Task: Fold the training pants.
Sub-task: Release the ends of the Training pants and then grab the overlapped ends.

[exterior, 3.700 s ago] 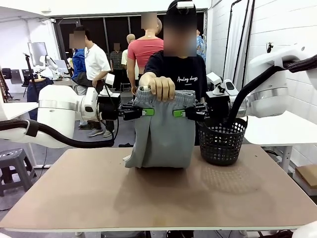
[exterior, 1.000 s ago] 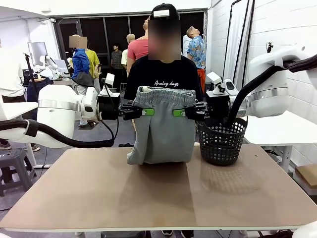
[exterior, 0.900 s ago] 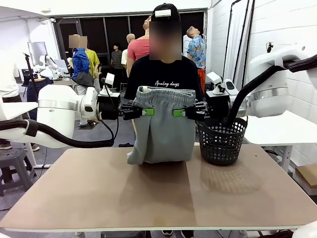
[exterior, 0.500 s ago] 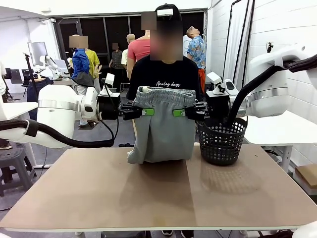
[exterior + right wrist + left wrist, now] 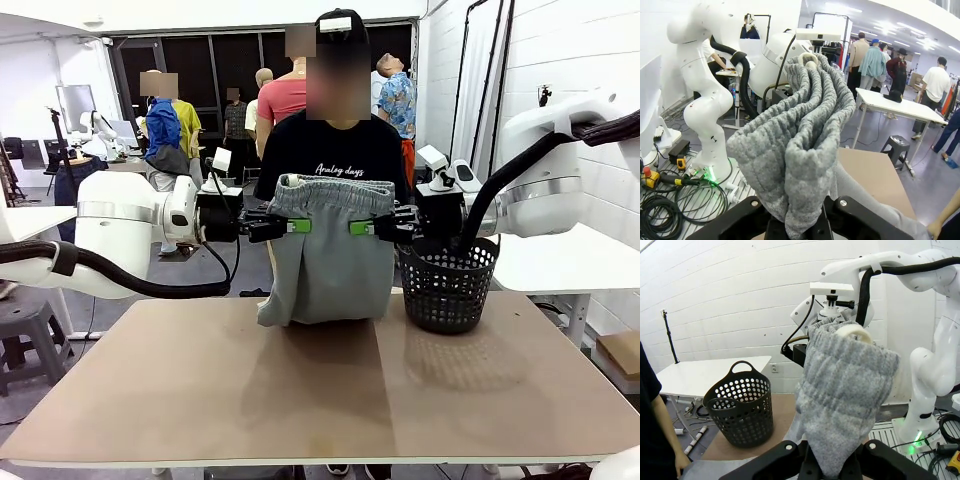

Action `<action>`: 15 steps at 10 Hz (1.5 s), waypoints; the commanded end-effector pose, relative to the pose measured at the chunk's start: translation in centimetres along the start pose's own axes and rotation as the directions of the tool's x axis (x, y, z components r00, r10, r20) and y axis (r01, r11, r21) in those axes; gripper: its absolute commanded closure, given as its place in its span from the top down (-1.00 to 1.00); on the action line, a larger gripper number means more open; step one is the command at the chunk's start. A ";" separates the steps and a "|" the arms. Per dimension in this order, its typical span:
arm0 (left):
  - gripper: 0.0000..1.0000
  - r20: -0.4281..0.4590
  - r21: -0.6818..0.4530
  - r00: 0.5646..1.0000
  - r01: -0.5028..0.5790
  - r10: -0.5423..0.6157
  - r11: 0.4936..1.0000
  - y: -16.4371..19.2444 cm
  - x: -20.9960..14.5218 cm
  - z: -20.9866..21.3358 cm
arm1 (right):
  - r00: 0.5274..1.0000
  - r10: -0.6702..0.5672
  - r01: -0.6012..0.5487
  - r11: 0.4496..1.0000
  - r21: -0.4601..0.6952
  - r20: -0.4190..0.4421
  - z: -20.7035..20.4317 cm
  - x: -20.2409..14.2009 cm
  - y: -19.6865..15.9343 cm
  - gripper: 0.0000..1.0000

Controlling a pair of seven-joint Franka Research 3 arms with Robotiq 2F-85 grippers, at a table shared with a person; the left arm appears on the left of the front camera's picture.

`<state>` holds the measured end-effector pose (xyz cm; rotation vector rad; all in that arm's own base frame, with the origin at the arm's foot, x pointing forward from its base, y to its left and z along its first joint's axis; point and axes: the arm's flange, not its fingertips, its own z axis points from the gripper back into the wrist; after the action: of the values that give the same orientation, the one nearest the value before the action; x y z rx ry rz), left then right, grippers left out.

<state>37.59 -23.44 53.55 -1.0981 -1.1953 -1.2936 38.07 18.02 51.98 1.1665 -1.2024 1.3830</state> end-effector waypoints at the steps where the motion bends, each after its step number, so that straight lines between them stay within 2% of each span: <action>1: -1.00 0.006 0.000 1.000 0.007 -0.007 1.000 -0.1 0.4 0.0 | 0.999 0.010 -0.010 1.000 0.000 0.034 -0.1 -0.1 0.4 -1.00; 15: -1.00 0.006 0.000 1.000 0.007 -0.007 1.000 -0.1 0.4 0.0 | 0.999 0.010 -0.010 1.000 0.000 0.034 -0.1 -0.1 0.4 -1.00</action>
<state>37.59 -23.44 53.55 -1.0981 -1.1953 -1.2936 38.07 18.02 51.98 1.1666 -1.2026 1.3830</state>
